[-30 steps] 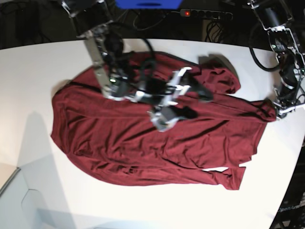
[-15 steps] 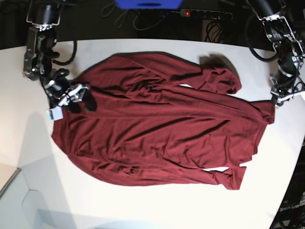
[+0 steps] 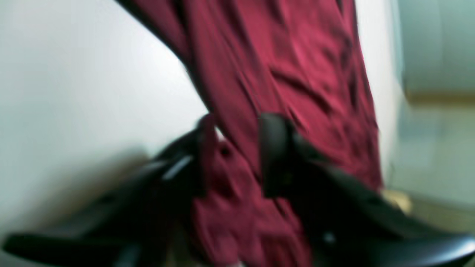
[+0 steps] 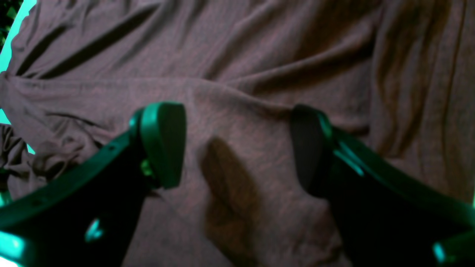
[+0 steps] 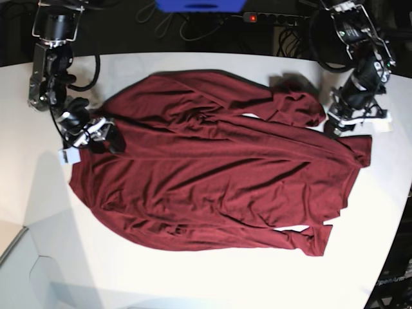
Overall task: Layout the t-shirt on the table in an organized manner, then fold the t-shirt properly
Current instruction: 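Grasp the shirt collar edge with the left gripper and pull it outward, then grasp the shirt side with the left gripper and drag it toward the hem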
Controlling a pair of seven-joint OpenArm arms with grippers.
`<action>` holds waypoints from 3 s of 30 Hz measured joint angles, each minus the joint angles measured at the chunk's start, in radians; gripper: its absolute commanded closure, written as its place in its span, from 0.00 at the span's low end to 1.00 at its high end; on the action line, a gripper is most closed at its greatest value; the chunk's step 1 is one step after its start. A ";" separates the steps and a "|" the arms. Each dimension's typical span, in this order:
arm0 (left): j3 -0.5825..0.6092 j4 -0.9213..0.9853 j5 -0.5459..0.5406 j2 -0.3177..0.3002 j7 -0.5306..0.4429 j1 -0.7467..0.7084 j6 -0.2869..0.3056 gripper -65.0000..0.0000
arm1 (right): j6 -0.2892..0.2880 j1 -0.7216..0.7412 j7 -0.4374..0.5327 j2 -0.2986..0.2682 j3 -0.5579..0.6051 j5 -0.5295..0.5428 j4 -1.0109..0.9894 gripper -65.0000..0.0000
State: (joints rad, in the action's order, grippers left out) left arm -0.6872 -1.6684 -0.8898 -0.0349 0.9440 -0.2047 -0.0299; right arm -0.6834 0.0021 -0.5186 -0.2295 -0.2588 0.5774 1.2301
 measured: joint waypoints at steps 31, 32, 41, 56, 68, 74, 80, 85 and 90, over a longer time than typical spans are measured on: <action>0.068 -0.177 0.058 0.027 0.130 -0.151 -0.004 0.29 | 0.000 0.000 0.000 0.000 0.004 0.004 0.000 0.32; 0.067 -0.177 0.058 0.027 0.129 -0.151 -0.003 0.30 | 0.000 0.000 0.001 0.000 0.004 0.004 0.000 0.32; 0.067 -0.087 0.060 0.027 0.134 -0.143 -0.003 0.54 | 0.000 0.000 0.000 0.000 0.004 0.004 0.000 0.32; -0.027 -0.082 0.057 0.030 0.131 -0.124 -0.003 1.00 | 0.000 0.000 0.000 0.000 0.004 0.003 0.000 0.32; -0.322 -0.103 0.050 -0.061 0.147 0.040 -0.003 1.00 | 0.000 0.005 0.004 -0.003 0.003 0.000 -0.002 0.32; -0.331 -0.054 0.059 -0.114 0.149 0.143 -0.004 1.00 | 0.000 0.004 0.003 0.000 0.002 0.000 -0.002 0.32; -0.298 -0.044 0.058 -0.113 0.153 0.180 -0.003 1.00 | 0.000 0.003 0.003 0.000 0.003 0.000 -0.002 0.32; -0.286 0.019 0.056 -0.116 0.143 0.151 -0.003 0.99 | 0.000 0.003 0.003 0.000 0.004 0.000 -0.002 0.32; -0.214 0.181 0.070 -0.185 0.158 0.131 -0.011 0.87 | -0.005 0.006 0.026 -0.002 0.003 0.020 -0.035 0.32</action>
State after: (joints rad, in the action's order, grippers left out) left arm -0.9016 -1.4876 -0.8196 -0.2195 1.1023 -0.0734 -0.0410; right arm -0.6884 0.0078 -0.4923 -0.2310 -0.2554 0.5972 1.1946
